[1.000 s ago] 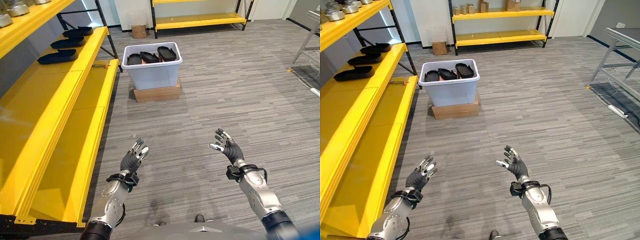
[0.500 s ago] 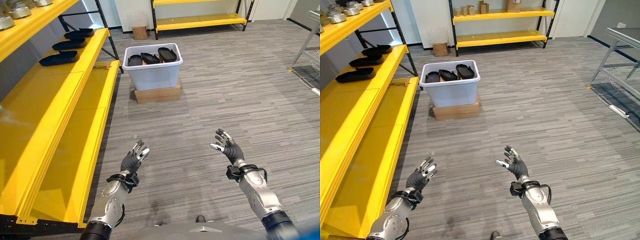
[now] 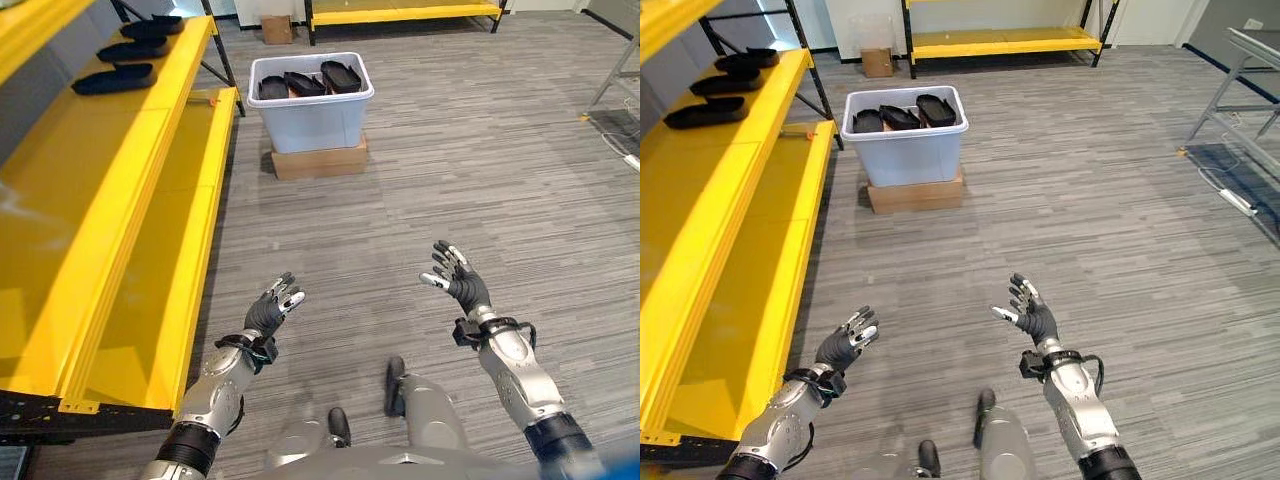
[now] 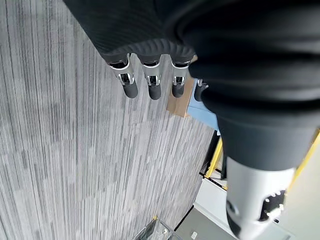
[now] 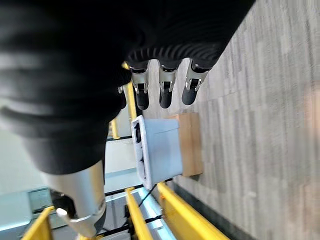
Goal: Move parts from the plastic box to the shelf.
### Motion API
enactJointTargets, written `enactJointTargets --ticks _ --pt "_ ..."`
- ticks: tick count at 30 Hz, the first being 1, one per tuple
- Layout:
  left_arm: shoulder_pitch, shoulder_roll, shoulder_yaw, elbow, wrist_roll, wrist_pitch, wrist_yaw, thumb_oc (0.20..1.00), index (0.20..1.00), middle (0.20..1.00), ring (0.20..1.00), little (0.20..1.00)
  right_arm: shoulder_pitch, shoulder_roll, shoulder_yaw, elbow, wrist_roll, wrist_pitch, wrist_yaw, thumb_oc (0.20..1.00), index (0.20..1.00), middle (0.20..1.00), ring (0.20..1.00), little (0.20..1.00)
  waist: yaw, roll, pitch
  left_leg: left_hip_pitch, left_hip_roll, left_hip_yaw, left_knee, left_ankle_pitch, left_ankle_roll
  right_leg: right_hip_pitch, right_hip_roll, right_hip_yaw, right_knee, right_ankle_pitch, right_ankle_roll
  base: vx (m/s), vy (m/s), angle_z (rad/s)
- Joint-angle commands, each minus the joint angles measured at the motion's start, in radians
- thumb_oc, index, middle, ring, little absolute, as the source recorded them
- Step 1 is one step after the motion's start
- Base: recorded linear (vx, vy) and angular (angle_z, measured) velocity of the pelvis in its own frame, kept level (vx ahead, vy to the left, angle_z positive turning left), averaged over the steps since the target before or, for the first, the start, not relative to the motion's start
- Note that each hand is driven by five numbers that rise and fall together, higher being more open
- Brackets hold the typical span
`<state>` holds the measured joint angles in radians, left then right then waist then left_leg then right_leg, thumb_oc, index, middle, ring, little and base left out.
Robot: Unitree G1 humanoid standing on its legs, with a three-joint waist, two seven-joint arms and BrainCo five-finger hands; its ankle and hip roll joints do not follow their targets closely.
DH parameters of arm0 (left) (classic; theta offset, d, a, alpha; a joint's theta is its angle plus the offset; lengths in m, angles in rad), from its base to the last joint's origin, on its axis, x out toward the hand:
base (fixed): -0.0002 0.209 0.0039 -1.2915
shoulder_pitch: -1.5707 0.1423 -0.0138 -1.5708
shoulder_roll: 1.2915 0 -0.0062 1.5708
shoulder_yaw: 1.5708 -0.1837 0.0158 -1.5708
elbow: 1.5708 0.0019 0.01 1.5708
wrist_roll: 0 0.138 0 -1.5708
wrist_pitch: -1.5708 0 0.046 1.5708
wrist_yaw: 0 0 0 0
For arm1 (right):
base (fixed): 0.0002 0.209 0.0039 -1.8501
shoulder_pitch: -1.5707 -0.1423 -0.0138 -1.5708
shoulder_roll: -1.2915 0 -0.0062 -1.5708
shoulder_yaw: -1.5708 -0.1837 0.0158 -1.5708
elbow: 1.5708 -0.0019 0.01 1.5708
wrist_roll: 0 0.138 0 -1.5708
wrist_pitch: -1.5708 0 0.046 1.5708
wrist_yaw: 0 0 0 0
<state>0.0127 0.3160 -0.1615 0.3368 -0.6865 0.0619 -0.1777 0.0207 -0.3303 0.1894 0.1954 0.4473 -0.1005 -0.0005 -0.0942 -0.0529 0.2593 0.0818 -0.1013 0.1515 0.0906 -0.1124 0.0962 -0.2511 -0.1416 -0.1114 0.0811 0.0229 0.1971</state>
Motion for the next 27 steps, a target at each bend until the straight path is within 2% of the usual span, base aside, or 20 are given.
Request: enactJointTargets --ticks 1,2,7,10,13,15,17,18,19,20,21,22,23,24,25,27 --pt "0.047 0.003 -0.020 -0.070 -0.003 -0.062 -0.039 1.000 1.000 1.000 1.000 1.000 -0.042 -0.021 -0.049 -0.008 -0.011 -0.109 -0.007 1.000 1.000 1.000 1.000 1.000 -0.010 0.009 -0.048 0.177 0.026 -0.092 -0.073 -0.057 -0.025 0.055 0.049 0.024 -0.079 0.237 -0.027 0.27 -0.096 0.78" --pt "0.042 -0.013 -0.041 -0.056 -0.014 -0.088 -0.028 1.000 1.000 1.000 1.000 1.000 -0.040 -0.023 -0.043 -0.008 -0.029 -0.110 -0.013 1.000 1.000 1.000 1.000 1.000 -0.017 0.013 -0.060 0.181 0.037 -0.084 -0.084 -0.056 -0.033 0.068 0.049 0.026 -0.063 0.220 -0.037 0.32 -0.127 0.68" --pt "0.036 -0.026 -0.056 -0.082 -0.026 -0.069 -0.011 1.000 1.000 1.000 1.000 1.000 -0.053 -0.027 -0.020 -0.016 -0.042 -0.087 -0.041 1.000 1.000 1.000 1.000 1.000 -0.016 0.016 -0.073 0.160 0.076 -0.041 -0.050 -0.053 -0.054 0.084 0.055 -0.004 0.020 0.134 -0.072 0.31 -0.137 0.24" --pt "0.031 -0.024 -0.054 -0.108 -0.024 -0.054 0.002 1.000 1.000 1.000 1.000 1.000 -0.054 -0.037 -0.019 -0.021 -0.047 -0.078 -0.052 1.000 1.000 1.000 1.000 1.000 -0.017 0.023 -0.075 0.134 0.112 -0.017 0.010 -0.061 -0.066 0.061 0.056 -0.027 0.106 0.067 -0.098 0.29 -0.149 0.04" --pt "0.022 -0.026 -0.052 -0.106 -0.028 -0.056 0.001 1.000 1.000 1.000 1.000 1.000 -0.051 -0.044 -0.017 -0.018 -0.041 -0.073 -0.048 1.000 1.000 1.000 1.000 1.000 -0.019 0.026 -0.082 0.108 0.152 -0.007 0.077 0.000 -0.090 0.073 0.069 -0.042 0.120 0.028 -0.125 0.27 -0.179 0.10" --pt "0.014 -0.035 -0.051 -0.104 -0.029 -0.068 0.016 1.000 1.000 1.000 1.000 1.000 -0.043 -0.049 -0.016 -0.015 -0.040 -0.068 -0.031 1.000 1.000 1.000 1.000 1.000 -0.025 0.028 -0.094 0.102 0.178 -0.005 0.145 0.062 -0.119 0.092 0.086 -0.054 0.107 0.007 -0.147 0.28 -0.205 -0.01" --pt "0.011 -0.042 -0.051 -0.106 -0.038 -0.084 0.031 1.000 1.000 1.000 1.000 1.000 -0.033 -0.061 -0.018 -0.014 -0.050 -0.061 -0.012 1.000 1.000 1.000 1.000 1.000 -0.032 0.033 -0.115 0.110 0.200 0.006 0.256 0.139 -0.154 0.115 0.106 -0.073 0.084 -0.017 -0.176 0.28 -0.233 0.09" --pt "0.009 -0.046 -0.051 -0.105 -0.043 -0.093 0.036 1.000 1.000 1.000 1.000 1.000 -0.026 -0.067 -0.021 -0.014 -0.038 -0.055 -0.002 1.000 1.000 1.000 1.000 1.000 -0.034 0.026 -0.122 0.070 0.213 0.026 0.393 0.202 -0.175 0.143 0.114 -0.078 0.059 -0.027 -0.199 0.22 -0.232 0.14" --pt "0.009 -0.047 -0.050 -0.104 -0.042 -0.096 0.038 1.000 1.000 1.000 1.000 1.000 -0.024 -0.069 -0.023 -0.014 -0.036 -0.054 0.002 1.000 1.000 1.000 1.000 1.000 -0.033 0.021 -0.123 0.051 0.217 0.036 0.449 0.215 -0.181 0.155 0.117 -0.080 0.051 -0.030 -0.207 0.21 -0.249 0.09" --pt "0.009 -0.049 -0.048 -0.104 -0.040 -0.102 0.043 1.000 1.000 1.000 1.000 1.000 -0.021 -0.072 -0.025 -0.012 -0.043 -0.057 0.009 1.000 1.000 1.000 1.000 1.000 -0.029 0.009 -0.121 -0.005 0.223 0.040 0.567 0.231 -0.186 0.177 0.117 -0.079 0.036 -0.034 -0.220 0.16 -0.247 0.11" --pt "0.008 -0.049 -0.044 -0.104 -0.041 -0.103 0.044 1.000 1.000 1.000 1.000 1.000 -0.018 -0.075 -0.024 -0.008 -0.043 -0.064 0.011 1.000 1.000 1.000 1.000 1.000 -0.017 -0.010 -0.109 -0.118 0.228 0.027 0.747 0.229 -0.178 0.212 0.115 -0.072 0.020 -0.035 -0.235 0.16 -0.245 0.08" --pt "0.008 -0.049 -0.041 -0.104 -0.044 -0.105 0.047 1.000 1.000 1.000 1.000 1.000 -0.018 -0.076 -0.023 -0.004 -0.039 -0.066 0.014 1.000 1.000 1.000 1.000 1.000 -0.012 -0.012 -0.103 -0.158 0.232 0.018 0.794 0.223 -0.172 0.224 0.119 -0.070 0.015 -0.035 -0.241 0.22 -0.224 0.14" --pt "0.010 -0.046 -0.026 -0.096 -0.049 -0.109 0.053 1.000 1.000 1.000 1.000 1.000 -0.019 -0.074 -0.019 0.013 -0.035 -0.074 0.025 1.000 1.000 1.000 1.000 1.000 0.011 -0.021 -0.072 -0.279 0.218 0.018 0.844 0.193 -0.142 0.274 0.124 -0.053 -0.006 -0.029 -0.238 0.25 -0.113 0.01" --pt "0.011 -0.044 -0.019 -0.093 -0.048 -0.113 0.058 1.000 1.000 1.000 1.000 1.000 -0.021 -0.074 -0.018 0.021 -0.038 -0.082 0.033 1.000 1.000 1.000 1.000 1.000 0.019 -0.020 -0.063 -0.290 0.211 0.027 0.801 0.179 -0.130 0.287 0.126 -0.046 -0.010 -0.030 -0.233 0.34 -0.026 0.00" --pt "0.018 -0.034 -0.008 -0.093 -0.050 -0.117 0.062 1.000 1.000 1.000 1.000 1.000 -0.027 -0.072 -0.014 0.026 -0.040 -0.085 0.041 1.000 1.000 1.000 1.000 1.000 0.032 -0.017 -0.051 -0.290 0.190 0.058 0.632 0.167 -0.115 0.311 0.132 -0.031 -0.014 -0.040 -0.223 0.32 0.086 -0.39" --pt "0.032 -0.021 0.010 -0.095 -0.047 -0.123 0.071 1.000 1.000 1.000 1.000 1.000 -0.037 -0.074 -0.016 0.019 -0.044 -0.069 0.058 1.000 1.000 1.000 1.000 1.000 0.047 -0.010 -0.045 -0.286 0.172 0.095 0.426 0.182 -0.114 0.341 0.143 -0.019 -0.027 -0.050 -0.208 0.37 0.146 -0.61"
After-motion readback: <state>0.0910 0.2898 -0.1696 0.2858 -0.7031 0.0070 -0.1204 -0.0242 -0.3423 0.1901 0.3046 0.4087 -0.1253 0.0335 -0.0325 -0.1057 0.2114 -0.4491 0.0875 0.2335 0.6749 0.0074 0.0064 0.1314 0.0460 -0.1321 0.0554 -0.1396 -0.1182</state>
